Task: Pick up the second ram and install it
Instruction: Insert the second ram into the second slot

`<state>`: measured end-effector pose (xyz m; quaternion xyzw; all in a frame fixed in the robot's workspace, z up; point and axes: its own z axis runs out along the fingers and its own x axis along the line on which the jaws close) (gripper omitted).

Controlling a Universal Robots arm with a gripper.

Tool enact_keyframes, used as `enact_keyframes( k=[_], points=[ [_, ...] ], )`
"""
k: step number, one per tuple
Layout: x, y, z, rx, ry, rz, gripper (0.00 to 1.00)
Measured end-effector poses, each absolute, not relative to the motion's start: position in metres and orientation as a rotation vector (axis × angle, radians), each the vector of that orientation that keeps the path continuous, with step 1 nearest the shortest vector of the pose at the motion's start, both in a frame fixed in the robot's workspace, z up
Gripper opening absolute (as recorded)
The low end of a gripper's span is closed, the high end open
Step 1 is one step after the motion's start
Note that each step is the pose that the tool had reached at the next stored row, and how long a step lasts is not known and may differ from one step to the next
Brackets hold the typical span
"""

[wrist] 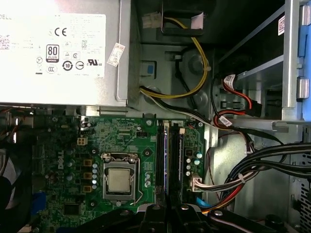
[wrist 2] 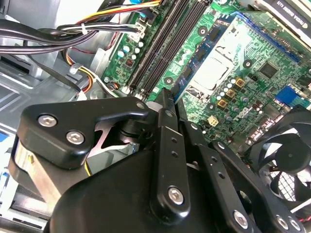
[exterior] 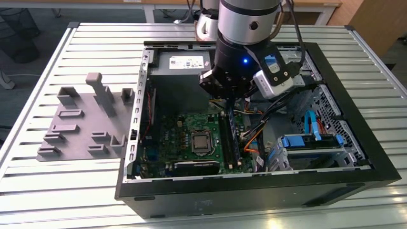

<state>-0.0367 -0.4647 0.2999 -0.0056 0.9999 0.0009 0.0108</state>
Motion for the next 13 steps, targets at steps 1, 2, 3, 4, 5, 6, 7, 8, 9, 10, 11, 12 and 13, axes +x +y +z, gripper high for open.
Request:
enact_keyframes(
  k=[1, 2, 3, 4, 5, 6, 7, 8, 9, 10, 11, 12, 13],
  points=[
    [-0.037, -0.465, 0.299, -0.017, 3.120, 0.003, 0.14],
    [-0.037, -0.465, 0.297, -0.017, 3.120, 0.003, 0.14],
    [-0.037, -0.465, 0.295, -0.017, 3.121, 0.003, 0.14],
    [-0.037, -0.465, 0.293, -0.017, 3.121, 0.003, 0.14],
    [-0.037, -0.465, 0.292, -0.017, 3.122, 0.003, 0.14],
    [-0.037, -0.465, 0.290, -0.017, 3.123, 0.003, 0.14],
    [-0.037, -0.465, 0.288, -0.017, 3.124, 0.003, 0.14],
    [-0.037, -0.465, 0.286, -0.017, 3.125, 0.003, 0.14],
    [-0.037, -0.465, 0.285, -0.017, 3.126, 0.003, 0.14],
    [-0.037, -0.465, 0.284, -0.017, 3.127, 0.003, 0.14],
    [-0.037, -0.465, 0.283, -0.017, 3.127, 0.003, 0.14],
    [-0.037, -0.465, 0.283, -0.017, 3.127, 0.003, 0.14],
    [-0.037, -0.465, 0.283, -0.017, 3.128, 0.003, 0.14]
  ],
)
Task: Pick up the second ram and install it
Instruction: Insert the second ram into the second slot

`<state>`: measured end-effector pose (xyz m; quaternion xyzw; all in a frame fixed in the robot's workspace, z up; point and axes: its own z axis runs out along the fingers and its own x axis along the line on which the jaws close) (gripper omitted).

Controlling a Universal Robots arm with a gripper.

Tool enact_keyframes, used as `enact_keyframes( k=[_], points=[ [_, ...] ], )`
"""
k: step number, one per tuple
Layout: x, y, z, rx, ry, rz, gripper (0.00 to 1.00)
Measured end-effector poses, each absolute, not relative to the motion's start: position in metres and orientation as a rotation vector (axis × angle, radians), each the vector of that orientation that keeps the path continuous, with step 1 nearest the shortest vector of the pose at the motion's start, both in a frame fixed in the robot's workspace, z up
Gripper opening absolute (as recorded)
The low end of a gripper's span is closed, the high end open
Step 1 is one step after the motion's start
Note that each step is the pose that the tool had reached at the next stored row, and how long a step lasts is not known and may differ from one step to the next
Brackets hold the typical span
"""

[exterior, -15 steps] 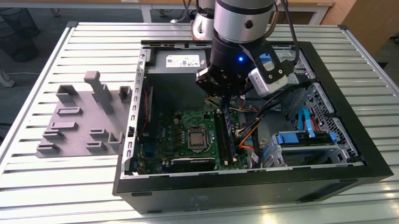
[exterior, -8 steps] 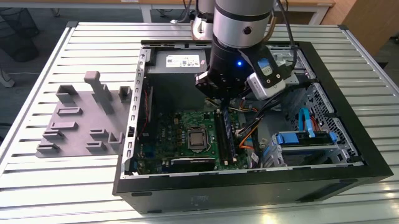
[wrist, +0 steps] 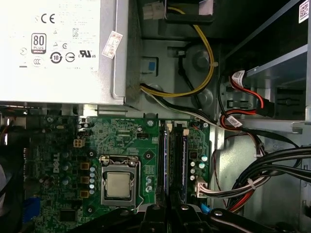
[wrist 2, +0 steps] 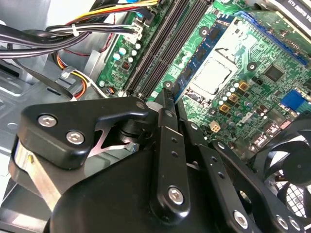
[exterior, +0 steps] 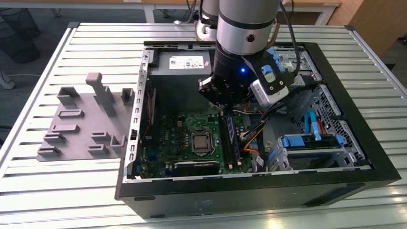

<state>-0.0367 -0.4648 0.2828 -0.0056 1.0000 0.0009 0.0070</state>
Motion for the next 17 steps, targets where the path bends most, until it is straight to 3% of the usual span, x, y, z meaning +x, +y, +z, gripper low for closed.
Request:
enact_keyframes(
  k=[17],
  points=[
    [-0.032, -0.465, 0.267, 0.029, 3.131, 0.003, 0.14]
  ],
)
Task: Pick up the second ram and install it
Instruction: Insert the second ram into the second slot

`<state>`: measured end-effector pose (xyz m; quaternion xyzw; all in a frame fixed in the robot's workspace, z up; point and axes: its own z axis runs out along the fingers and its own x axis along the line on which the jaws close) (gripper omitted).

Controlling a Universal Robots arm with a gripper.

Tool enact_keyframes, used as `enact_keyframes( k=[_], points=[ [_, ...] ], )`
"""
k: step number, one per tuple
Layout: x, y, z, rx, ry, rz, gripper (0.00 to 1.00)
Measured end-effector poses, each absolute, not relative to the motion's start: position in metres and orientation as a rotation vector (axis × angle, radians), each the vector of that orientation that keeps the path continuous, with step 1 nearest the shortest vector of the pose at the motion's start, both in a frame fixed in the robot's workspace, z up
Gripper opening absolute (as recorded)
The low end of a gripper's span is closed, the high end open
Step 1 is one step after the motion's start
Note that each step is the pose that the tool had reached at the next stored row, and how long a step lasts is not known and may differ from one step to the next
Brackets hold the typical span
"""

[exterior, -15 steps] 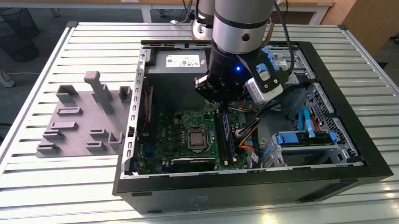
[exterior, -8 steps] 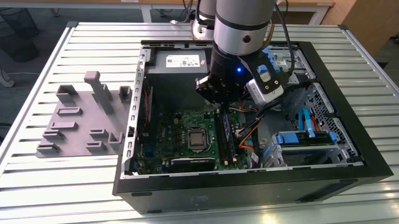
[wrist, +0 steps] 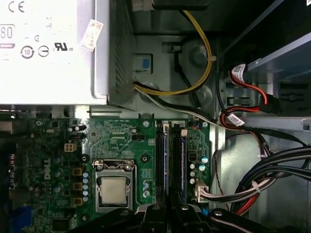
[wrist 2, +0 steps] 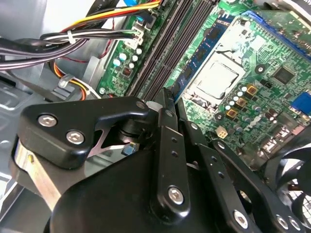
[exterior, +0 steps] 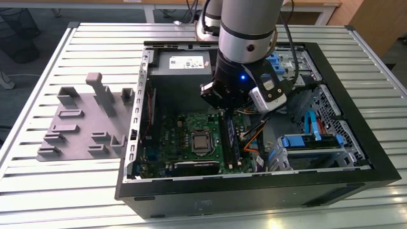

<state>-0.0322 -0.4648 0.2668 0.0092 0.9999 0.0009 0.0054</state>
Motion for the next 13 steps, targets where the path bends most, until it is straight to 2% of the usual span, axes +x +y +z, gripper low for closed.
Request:
enact_keyframes(
  k=[13],
  points=[
    [-0.032, -0.465, 0.245, 0.051, 3.132, 0.003, 0.14]
  ],
)
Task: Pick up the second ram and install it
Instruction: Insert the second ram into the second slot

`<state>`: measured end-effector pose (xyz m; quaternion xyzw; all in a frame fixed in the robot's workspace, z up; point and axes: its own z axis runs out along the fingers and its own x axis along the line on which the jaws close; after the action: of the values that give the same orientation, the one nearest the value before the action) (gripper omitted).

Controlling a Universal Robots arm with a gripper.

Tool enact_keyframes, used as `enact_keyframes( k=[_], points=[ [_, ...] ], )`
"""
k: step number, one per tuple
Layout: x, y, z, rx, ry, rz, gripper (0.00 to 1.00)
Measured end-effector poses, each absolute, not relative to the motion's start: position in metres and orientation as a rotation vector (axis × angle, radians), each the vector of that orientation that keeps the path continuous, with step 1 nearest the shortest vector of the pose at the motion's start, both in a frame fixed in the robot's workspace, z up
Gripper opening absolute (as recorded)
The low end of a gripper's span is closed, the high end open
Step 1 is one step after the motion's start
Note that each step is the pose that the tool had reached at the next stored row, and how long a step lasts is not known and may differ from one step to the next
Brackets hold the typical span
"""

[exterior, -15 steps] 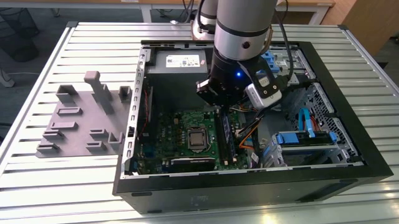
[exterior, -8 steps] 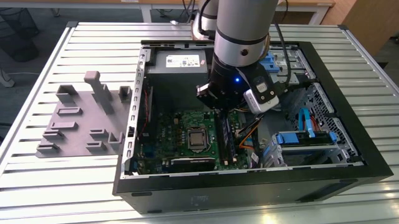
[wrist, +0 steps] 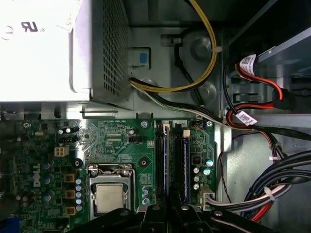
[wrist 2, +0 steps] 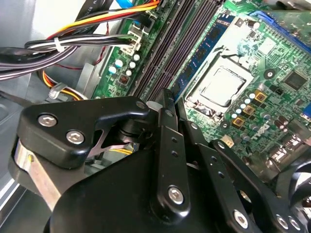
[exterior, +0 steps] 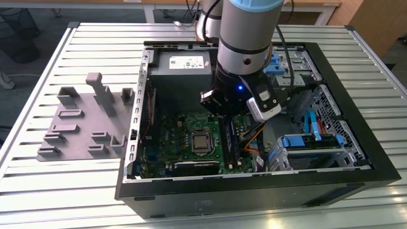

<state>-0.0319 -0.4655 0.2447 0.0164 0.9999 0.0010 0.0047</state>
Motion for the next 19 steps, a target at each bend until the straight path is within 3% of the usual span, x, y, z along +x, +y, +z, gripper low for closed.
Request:
enact_keyframes(
  k=[19],
  points=[
    [-0.032, -0.466, 0.232, 0.068, 3.132, 0.003, 0.14]
  ],
)
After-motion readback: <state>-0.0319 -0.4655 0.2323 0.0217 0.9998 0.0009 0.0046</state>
